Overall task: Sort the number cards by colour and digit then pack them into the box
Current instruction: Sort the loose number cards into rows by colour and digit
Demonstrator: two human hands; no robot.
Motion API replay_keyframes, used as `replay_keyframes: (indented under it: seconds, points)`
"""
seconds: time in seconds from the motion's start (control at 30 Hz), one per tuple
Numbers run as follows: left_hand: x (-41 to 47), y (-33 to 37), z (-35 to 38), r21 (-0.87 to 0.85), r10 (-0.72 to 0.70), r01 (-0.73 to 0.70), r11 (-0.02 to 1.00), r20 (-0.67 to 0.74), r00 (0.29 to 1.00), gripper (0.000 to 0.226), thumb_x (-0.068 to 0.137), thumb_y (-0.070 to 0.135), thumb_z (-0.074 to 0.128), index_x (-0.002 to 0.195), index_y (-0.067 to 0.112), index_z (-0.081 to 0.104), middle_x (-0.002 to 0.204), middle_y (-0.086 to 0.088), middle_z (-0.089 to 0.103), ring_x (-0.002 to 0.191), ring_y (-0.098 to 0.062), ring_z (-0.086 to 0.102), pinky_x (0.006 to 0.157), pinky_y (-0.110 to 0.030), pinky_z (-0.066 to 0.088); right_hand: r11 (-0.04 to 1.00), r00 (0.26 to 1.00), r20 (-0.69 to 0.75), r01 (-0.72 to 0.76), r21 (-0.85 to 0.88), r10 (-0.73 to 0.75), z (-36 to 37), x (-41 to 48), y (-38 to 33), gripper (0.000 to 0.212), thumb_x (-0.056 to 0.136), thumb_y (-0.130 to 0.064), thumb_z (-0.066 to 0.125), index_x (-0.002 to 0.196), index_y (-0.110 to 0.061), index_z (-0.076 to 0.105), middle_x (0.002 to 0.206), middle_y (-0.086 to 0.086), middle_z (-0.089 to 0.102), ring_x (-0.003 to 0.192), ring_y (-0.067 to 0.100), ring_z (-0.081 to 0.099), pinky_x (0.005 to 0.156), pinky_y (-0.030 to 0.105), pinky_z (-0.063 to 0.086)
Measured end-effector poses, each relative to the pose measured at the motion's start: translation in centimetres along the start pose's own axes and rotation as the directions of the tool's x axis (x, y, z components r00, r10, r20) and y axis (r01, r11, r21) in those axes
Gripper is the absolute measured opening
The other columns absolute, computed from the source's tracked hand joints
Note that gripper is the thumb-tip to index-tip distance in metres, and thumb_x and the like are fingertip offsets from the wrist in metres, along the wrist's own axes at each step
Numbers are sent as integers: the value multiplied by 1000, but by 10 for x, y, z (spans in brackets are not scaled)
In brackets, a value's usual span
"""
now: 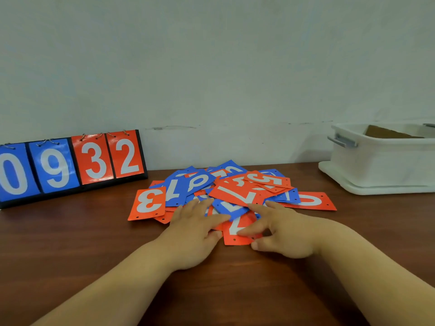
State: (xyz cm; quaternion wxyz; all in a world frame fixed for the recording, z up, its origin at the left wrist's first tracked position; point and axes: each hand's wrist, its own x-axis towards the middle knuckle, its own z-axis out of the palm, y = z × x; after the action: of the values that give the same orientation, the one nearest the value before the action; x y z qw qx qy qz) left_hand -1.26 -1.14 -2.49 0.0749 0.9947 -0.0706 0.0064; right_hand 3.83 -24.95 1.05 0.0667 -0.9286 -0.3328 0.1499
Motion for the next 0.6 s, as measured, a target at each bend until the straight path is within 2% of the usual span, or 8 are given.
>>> replay_keyframes:
  seconds: [0.13,0.23,0.3,0.37,0.43,0.53,0.6]
  points:
    - [-6,7,-4,78,57,-62,995,64,996,52,100,63,35,151,56,25,168,14,-9,153,-19,-20,123,-55,-8,998,993,106,-53,22,51,-10,-12,4,46,93,-58,55,137,-65,42,166,-19,-4,154,21,3,123,48,15]
    - [-15,13,-5,115,99,-111,987,106,989,57,98,68,32,153,53,22,168,15,-8,153,-17,-22,123,-53,-12,993,984,137,-115,-1,114,-16,-19,7,46,94,-58,52,139,-61,42,166,-17,1,152,18,18,122,42,21]
    - [-21,16,-8,89,87,-102,991,162,983,61,98,69,31,155,51,18,168,16,0,154,-15,-15,124,-51,-10,987,985,64,-158,-6,158,-17,-21,5,43,96,-57,51,139,-54,49,164,-9,20,144,15,33,117,35,29]
    - [-24,18,-9,83,47,-62,995,177,983,64,97,72,29,156,49,17,168,16,7,155,-13,-7,125,-50,-4,986,984,-68,-166,16,167,-14,-18,-2,41,96,-58,51,135,-46,58,151,-9,43,126,10,48,107,30,39]
    - [-23,19,-10,131,-16,-3,991,144,989,69,95,76,25,157,46,17,168,13,11,156,-15,-1,125,-52,0,989,978,-148,-144,45,149,-6,-12,-9,43,94,-62,51,133,-45,59,150,-9,44,130,13,47,107,31,39]
    - [-21,17,-8,154,-129,109,982,133,983,75,92,80,20,158,44,13,169,8,10,156,-20,1,124,-55,1,988,981,-119,-153,-15,150,4,-5,-17,49,92,-67,49,137,-49,53,159,-6,33,143,23,33,115,41,33]
    - [-19,14,-7,162,-184,162,973,126,975,78,90,82,20,157,44,14,168,6,12,156,-22,4,124,-57,3,985,979,-106,-174,-11,172,0,-9,-20,48,93,-65,49,135,-44,58,150,-6,45,134,20,43,109,37,39]
